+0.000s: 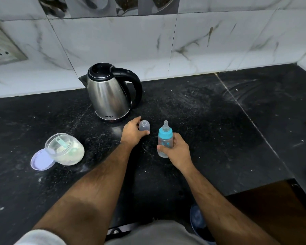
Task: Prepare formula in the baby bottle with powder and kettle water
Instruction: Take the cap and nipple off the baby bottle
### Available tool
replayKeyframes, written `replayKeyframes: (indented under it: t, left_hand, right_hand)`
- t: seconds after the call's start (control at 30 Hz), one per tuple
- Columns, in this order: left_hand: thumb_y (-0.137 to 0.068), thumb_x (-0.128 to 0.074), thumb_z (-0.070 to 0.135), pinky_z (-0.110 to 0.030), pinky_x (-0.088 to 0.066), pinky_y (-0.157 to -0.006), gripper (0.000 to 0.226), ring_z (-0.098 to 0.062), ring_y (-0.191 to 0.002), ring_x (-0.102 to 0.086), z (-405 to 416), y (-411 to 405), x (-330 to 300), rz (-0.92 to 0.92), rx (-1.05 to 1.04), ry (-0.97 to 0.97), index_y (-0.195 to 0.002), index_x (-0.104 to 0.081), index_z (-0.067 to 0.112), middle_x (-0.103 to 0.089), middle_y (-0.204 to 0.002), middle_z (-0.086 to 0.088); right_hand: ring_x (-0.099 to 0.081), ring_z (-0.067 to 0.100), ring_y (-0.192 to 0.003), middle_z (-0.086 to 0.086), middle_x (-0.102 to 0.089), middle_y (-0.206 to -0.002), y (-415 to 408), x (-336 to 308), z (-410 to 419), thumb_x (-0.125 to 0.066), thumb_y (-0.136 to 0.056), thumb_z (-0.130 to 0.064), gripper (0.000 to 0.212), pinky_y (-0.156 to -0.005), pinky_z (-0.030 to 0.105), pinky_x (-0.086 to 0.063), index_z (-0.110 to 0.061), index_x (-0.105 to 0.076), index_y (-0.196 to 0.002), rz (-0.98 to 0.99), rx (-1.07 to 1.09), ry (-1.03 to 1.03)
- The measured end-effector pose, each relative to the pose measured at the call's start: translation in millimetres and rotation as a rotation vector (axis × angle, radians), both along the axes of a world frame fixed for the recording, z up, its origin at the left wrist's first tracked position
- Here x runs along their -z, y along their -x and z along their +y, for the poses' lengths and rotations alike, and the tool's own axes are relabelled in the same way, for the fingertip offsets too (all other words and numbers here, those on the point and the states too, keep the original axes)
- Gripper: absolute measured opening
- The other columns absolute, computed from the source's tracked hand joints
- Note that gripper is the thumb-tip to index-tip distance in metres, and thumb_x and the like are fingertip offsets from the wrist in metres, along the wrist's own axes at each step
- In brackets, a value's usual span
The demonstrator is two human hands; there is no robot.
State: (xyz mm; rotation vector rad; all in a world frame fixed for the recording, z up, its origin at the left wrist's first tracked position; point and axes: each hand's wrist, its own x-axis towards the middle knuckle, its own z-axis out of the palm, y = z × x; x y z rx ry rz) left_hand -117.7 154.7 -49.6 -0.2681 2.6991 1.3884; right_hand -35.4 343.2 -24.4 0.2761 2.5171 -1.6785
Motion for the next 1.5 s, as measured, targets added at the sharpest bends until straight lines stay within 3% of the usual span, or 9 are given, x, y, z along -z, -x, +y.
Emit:
replayKeyframes:
  t: [0.1,0.2,0.37,0.6,0.77,0.97,1.13,1.37,1.5]
  left_hand:
    - [-0.074,-0.084,0.029,-0.031,-0.048,-0.098,0.087,-0.016,-0.110,-0.058,-1.8,-9.4,-8.6,0.048,-0.063,0.030,-0.147,-0.039,0.018,-0.054,-0.137,-0.003]
    - [-0.085,-0.073,0.038,-0.015,-0.045,-0.079,0.058,-0.004,-0.089,-0.060,-1.7,-25.2,-28.0,0.183,-0.151,-0.073,-0.136,-0.054,0.016,-0.062,-0.118,0.006]
    - [-0.097,-0.057,0.028,-0.013,-0.047,-0.082,0.026,0.008,-0.095,-0.063,-9.0,-46.4,-62.6,0.056,0.188,-0.467,-0.116,-0.066,0.013,-0.069,-0.111,0.004]
    - [-0.076,-0.069,0.043,-0.035,-0.052,-0.099,0.053,-0.021,-0.119,-0.063,-25.2,-57.1,-78.4,-0.149,0.393,-0.704,-0.119,-0.063,0.014,-0.069,-0.121,-0.008]
    - [-0.087,-0.067,0.014,-0.027,-0.054,-0.082,0.012,-0.013,-0.100,-0.070,-29.4,-66.4,-90.4,-0.129,0.302,-0.799,-0.096,-0.065,0.007,-0.076,-0.100,-0.004]
    - [-0.082,-0.063,0.016,-0.030,-0.056,-0.076,0.008,-0.019,-0.093,-0.071,-23.3,-72.1,-105.0,-0.095,0.171,-0.790,-0.079,-0.071,0.017,-0.075,-0.098,-0.009]
    - [-0.086,-0.054,0.003,-0.025,-0.053,-0.066,0.022,-0.014,-0.075,-0.067,-11.2,-75.9,-115.5,-0.039,0.038,-0.709,-0.071,-0.065,0.015,-0.071,-0.078,-0.002]
    - [-0.078,-0.059,0.007,-0.034,-0.055,-0.080,0.022,-0.018,-0.079,-0.064,-0.5,-89.3,-114.1,-0.033,-0.014,-0.735,-0.061,-0.069,0.018,-0.069,-0.081,-0.007]
    - [-0.079,-0.059,0.001,-0.028,-0.053,-0.070,0.012,-0.019,-0.078,-0.061,10.4,-97.2,-114.1,-0.017,-0.111,-0.699,-0.072,-0.068,0.006,-0.065,-0.082,-0.012]
  right_hand:
    - [-0.065,0.009,-0.103,-0.007,-0.067,-0.111,0.6,-2.6,-4.3,-0.085,-0.074,-0.025,0.053,-0.089,0.030,-0.055,-0.020,-0.057,-0.119,0.011,-0.014,0.015]
    - [-0.065,0.007,-0.098,-0.008,-0.067,-0.107,0.7,-7.9,-11.3,-0.083,-0.075,-0.024,0.047,-0.082,0.023,-0.053,-0.023,-0.057,-0.115,0.020,-0.045,0.063]
    - [-0.069,0.009,-0.096,-0.002,-0.071,-0.105,-1.6,-18.4,-29.2,-0.081,-0.079,-0.019,0.039,-0.083,0.028,-0.055,-0.020,-0.061,-0.113,-0.060,-0.189,0.262]
    - [-0.069,0.013,-0.104,0.003,-0.072,-0.110,-9.9,-33.8,-57.9,-0.071,-0.085,-0.009,0.034,-0.090,0.029,-0.054,-0.015,-0.065,-0.118,-0.092,-0.361,0.349]
    - [-0.065,0.015,-0.114,0.007,-0.070,-0.120,-14.4,-46.1,-64.5,-0.070,-0.087,-0.010,0.039,-0.099,0.031,-0.051,-0.013,-0.062,-0.126,-0.139,-0.462,0.361]
    - [-0.063,-0.005,-0.081,-0.010,-0.065,-0.082,-15.1,-68.0,-73.2,-0.066,-0.087,-0.007,0.014,-0.075,0.016,-0.049,-0.020,-0.066,-0.091,-0.088,-0.522,0.190]
    - [-0.062,0.007,-0.071,-0.010,-0.062,-0.068,-17.6,-64.9,-85.7,-0.067,-0.074,-0.018,0.017,-0.070,0.035,-0.051,-0.031,-0.058,-0.068,0.048,-0.387,-0.019]
    - [-0.065,0.014,-0.069,-0.004,-0.067,-0.070,-33.3,-60.9,-88.9,-0.062,-0.065,-0.032,0.013,-0.066,0.038,-0.055,-0.026,-0.057,-0.074,0.054,-0.255,-0.209]
    - [-0.066,0.020,-0.072,-0.005,-0.065,-0.074,-42.3,-58.8,-93.8,-0.056,-0.074,-0.040,0.020,-0.065,0.034,-0.052,-0.023,-0.056,-0.085,0.084,-0.131,-0.485]
